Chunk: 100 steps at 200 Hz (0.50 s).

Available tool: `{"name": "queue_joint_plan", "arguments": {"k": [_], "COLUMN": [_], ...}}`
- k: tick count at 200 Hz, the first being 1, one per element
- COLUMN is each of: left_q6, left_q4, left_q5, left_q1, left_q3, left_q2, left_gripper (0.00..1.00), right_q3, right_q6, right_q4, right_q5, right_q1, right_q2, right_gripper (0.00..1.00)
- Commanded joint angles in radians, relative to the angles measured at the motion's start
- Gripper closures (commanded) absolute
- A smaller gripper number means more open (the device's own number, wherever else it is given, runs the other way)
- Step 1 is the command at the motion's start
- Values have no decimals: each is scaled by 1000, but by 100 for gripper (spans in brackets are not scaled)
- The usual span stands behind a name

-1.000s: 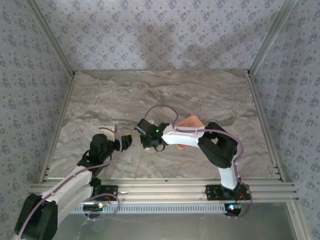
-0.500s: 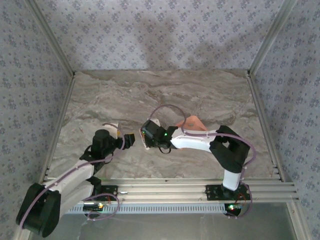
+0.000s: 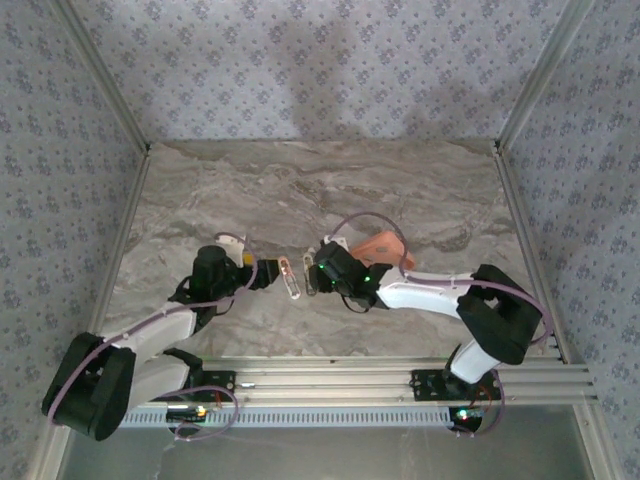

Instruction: Load the staples into the stapler

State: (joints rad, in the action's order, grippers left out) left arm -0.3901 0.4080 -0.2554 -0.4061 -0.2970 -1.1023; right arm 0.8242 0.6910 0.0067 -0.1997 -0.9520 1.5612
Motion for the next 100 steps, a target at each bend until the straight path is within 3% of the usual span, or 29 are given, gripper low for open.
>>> {"name": "queue_joint_plan", "arguments": {"k": [1, 100], "left_q6": [-48, -75], "left_q4": [77, 49], "left_q5": [-43, -136], "left_q1": [0, 41], "left_q3": [-27, -84], "left_q2": [-12, -86], "left_gripper": [15, 14], "right_q3": [-61, -136], "right_q6": [-4, -46], "right_q4": [102, 205], "right_q5": [17, 0], "right_q1": [24, 50], "right_q2": [-56, -105], "right_gripper": [59, 57]}}
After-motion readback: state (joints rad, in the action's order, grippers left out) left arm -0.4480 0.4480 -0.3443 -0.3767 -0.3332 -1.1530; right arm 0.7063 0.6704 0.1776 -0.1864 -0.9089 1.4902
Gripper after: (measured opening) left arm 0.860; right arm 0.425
